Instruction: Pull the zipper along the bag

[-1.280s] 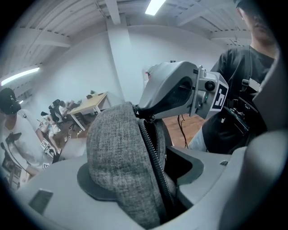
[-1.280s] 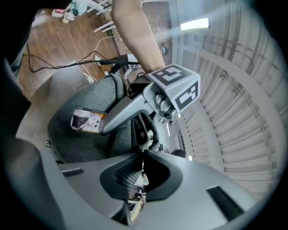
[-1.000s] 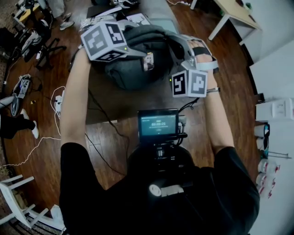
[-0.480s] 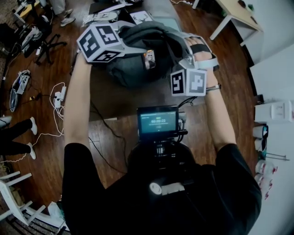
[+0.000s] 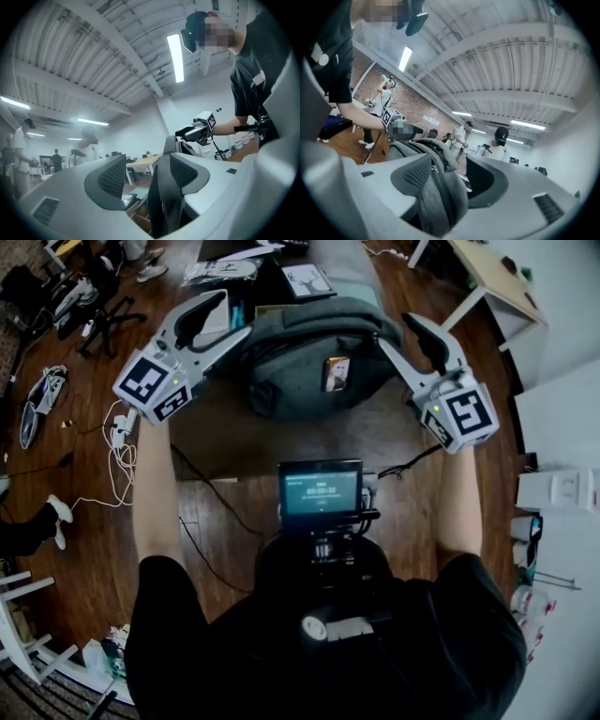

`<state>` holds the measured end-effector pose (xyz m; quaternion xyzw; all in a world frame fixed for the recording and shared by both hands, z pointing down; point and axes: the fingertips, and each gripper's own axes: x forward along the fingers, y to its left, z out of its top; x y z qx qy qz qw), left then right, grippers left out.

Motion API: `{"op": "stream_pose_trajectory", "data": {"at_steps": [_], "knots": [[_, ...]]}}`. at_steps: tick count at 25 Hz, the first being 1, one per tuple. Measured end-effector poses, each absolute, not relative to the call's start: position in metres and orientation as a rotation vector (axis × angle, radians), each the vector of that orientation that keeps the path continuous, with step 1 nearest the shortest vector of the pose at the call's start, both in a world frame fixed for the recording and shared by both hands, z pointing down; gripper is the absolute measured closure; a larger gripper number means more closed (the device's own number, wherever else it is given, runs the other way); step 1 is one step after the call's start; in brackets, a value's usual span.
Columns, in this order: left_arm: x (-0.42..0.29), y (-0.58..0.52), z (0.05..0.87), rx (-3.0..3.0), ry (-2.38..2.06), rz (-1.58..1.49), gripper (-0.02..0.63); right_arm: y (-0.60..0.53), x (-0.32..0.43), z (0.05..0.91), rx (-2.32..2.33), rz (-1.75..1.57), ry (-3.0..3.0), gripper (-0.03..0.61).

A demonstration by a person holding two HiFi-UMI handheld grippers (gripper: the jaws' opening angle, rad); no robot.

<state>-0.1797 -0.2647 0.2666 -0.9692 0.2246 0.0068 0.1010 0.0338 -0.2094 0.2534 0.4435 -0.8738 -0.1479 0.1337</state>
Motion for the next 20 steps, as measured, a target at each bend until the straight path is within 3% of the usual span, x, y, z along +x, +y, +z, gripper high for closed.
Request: {"op": "stream_pose_trajectory", "data": {"at_steps": [6, 20], "knots": [[-0.230, -0.232, 0.345, -2.899, 0.878, 0.033, 0.324, -0.205, -0.016, 0.272, 0.918, -0.608, -2.419, 0.151], [-0.213, -0.191, 0.456, -3.004, 0.975, -0.101, 0.324, -0.179, -0.048, 0.315, 0.173, -0.442, -2.343, 0.160]]}}
